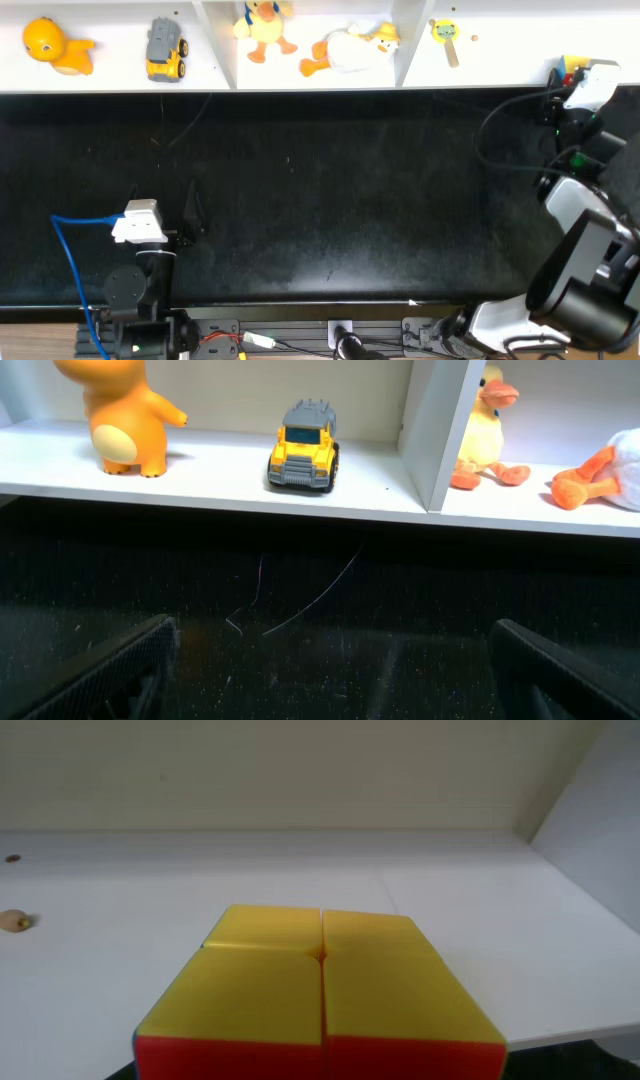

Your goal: Store Toys

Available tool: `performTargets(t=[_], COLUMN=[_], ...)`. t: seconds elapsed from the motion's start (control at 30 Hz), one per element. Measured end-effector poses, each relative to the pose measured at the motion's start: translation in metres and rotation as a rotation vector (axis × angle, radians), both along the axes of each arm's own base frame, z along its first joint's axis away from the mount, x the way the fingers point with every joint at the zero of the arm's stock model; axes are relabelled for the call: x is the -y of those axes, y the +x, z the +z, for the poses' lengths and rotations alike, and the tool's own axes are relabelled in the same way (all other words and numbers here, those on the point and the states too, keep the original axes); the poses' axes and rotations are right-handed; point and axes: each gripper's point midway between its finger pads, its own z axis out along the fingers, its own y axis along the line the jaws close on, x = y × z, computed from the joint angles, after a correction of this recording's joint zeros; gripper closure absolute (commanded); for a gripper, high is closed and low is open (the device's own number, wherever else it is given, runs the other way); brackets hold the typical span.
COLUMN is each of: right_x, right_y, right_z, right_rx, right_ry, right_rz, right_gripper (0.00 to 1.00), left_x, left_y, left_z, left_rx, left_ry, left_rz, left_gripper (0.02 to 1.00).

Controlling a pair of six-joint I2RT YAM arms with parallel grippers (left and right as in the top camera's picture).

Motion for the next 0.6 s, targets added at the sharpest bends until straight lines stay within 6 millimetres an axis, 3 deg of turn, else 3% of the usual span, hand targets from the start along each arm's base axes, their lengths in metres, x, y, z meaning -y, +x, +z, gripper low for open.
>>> performTargets(t=[0.2,0.37,0.6], right_x=[0.007,-0.008,-0.021], right_y=[0.032,0.061,0.083], right_z=[0.011,0.019,-0.006], right_rx=[0.027,0.051,0.015], right_ry=[0.006,-0.003,0.033], right_rz=[0.032,0.089,0.129], right_gripper=[0.954,0.956,0.954], left_x=[0.0,0.0,0.0], left_y=[0.0,0.0,0.0], left_z=[0.0,0.0,0.0], left_rx=[0.0,0.0,0.0], left_ry=[0.0,0.0,0.0], left_rz=[0.0,0.0,0.0], left_gripper=[0.02,0.02,0.02])
